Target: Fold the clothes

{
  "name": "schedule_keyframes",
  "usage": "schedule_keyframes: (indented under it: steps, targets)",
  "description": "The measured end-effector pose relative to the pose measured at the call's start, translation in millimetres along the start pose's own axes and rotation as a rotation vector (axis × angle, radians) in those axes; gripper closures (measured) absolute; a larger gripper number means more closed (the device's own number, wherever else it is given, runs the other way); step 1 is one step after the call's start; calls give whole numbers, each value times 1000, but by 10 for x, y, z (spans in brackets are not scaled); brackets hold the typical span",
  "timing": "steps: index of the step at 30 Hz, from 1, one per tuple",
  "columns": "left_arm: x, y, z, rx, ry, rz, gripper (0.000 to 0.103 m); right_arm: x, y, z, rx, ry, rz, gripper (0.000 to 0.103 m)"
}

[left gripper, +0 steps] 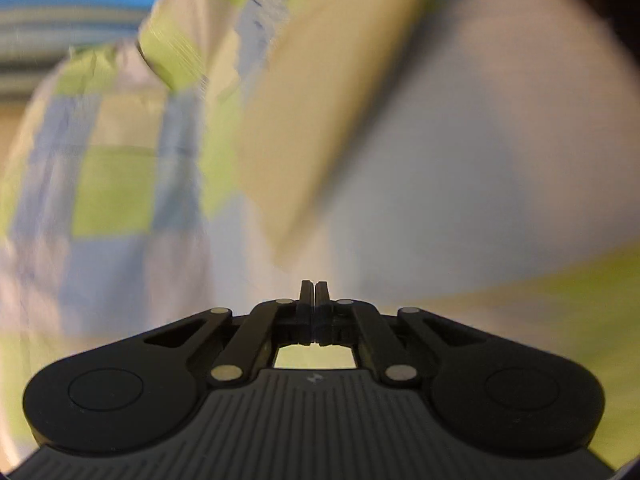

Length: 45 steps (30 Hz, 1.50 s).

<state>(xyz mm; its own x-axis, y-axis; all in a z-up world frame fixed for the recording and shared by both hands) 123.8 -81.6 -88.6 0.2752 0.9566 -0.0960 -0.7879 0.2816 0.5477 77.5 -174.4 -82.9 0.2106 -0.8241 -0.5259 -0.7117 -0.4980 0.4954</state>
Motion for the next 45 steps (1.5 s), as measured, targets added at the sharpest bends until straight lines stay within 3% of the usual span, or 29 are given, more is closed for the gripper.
schedule_keyframes:
  steps: [3, 5, 7, 8, 10, 12, 14, 17, 20, 24, 25, 27, 28, 32, 36, 39, 42, 45]
  targets:
    - [40, 310, -177, 10, 52, 42, 99, 31, 108, 25, -8, -3, 24, 103]
    - [66, 516, -296, 16, 86, 69, 91, 25, 170, 7, 14, -35, 49, 103]
    - [52, 452, -280, 6, 75, 40, 60, 2, 224, -23, 46, -76, 75, 103]
    - [41, 400, -261, -1, 65, 20, 60, -33, 245, -63, 58, -120, 84, 103]
    - [46, 240, -244, -20, 26, -9, 60, -117, 271, -103, 78, -210, 106, 93]
    - [55, 52, -209, -35, -13, -32, 60, -231, 249, -93, 87, -291, 119, 76]
    - [63, -130, -178, -41, -42, -57, 60, -365, 129, -39, 93, -328, 129, 72]
    - [88, -337, -162, -35, -79, -91, 60, -556, -171, 70, 111, -308, 165, 65]
    - [132, -432, -194, -36, -106, -142, 59, -588, -510, 228, 147, -194, 258, 58]
    - [222, -494, -218, -51, -168, -209, 54, -507, -720, 318, 187, -106, 324, 61]
    - [244, -535, -223, -59, -193, -217, 54, -477, -726, 306, 203, -98, 329, 65]
    - [277, -625, -210, -70, -228, -235, 54, -405, -735, 238, 213, -121, 322, 87]
    - [283, -665, -194, -72, -236, -240, 54, -366, -737, 192, 211, -144, 314, 91]
    - [259, -857, -109, -83, -266, -256, 55, -344, -626, 79, 219, -198, 256, 94]
    - [207, -1049, -112, -35, -321, -202, 98, -328, -514, -10, 223, -222, 240, 94]
    - [182, -928, -69, -46, -259, -163, 100, -333, -430, -2, 202, -188, 222, 94]
    - [207, -563, -57, -77, -198, -82, 100, -353, -295, 132, 124, -116, 151, 94]
    - [330, -104, -217, -4, -151, 48, 100, -371, -203, 304, 47, -15, 99, 94]
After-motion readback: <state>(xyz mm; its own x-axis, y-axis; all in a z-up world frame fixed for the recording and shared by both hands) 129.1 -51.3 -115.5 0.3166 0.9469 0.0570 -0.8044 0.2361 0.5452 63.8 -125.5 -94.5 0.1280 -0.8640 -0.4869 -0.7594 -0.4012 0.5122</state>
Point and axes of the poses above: each gripper's, at about its wrist camera, not at the fingertips, and y roughly against the way its jaws point, z to its left, x to its underside, the point moved 4 cm from there along -y, roughly the way its jaws point, and after that the axes turned 6 degrees about -z, right-handed, at the moved point
